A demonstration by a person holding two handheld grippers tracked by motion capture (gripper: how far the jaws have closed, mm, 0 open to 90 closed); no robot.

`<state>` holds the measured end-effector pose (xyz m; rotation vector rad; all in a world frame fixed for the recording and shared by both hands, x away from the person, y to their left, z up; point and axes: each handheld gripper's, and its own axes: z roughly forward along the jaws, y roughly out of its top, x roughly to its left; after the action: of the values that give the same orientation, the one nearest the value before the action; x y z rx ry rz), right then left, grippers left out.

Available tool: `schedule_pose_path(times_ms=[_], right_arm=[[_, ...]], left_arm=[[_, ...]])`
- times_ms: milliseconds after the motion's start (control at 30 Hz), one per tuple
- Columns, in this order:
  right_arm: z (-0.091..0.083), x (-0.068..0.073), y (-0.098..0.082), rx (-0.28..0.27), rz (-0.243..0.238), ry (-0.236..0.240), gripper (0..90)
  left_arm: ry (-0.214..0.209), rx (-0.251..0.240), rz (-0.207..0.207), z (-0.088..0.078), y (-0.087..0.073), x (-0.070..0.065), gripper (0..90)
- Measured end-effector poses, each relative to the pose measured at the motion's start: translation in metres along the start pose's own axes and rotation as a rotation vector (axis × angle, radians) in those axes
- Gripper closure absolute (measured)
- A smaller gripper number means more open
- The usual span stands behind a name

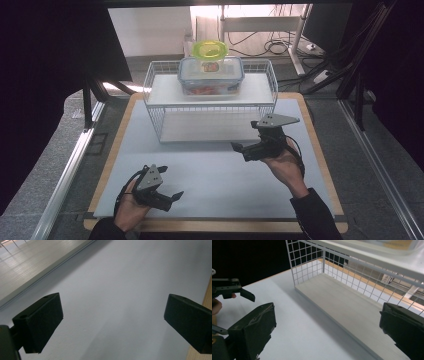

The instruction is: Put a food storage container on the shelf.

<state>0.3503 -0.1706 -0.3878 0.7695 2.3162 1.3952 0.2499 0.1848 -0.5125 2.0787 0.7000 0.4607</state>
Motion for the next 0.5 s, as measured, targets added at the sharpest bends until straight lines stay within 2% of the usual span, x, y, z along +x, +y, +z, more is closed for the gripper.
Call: schedule_pose_path(times_ms=[500], right_arm=[[-0.009, 0.003, -0.015, 0.01, -0.006, -0.014, 0.5]], left_arm=[[-0.003, 0.002, 0.006, 0.001, 0.0, -0.001, 2.3]])
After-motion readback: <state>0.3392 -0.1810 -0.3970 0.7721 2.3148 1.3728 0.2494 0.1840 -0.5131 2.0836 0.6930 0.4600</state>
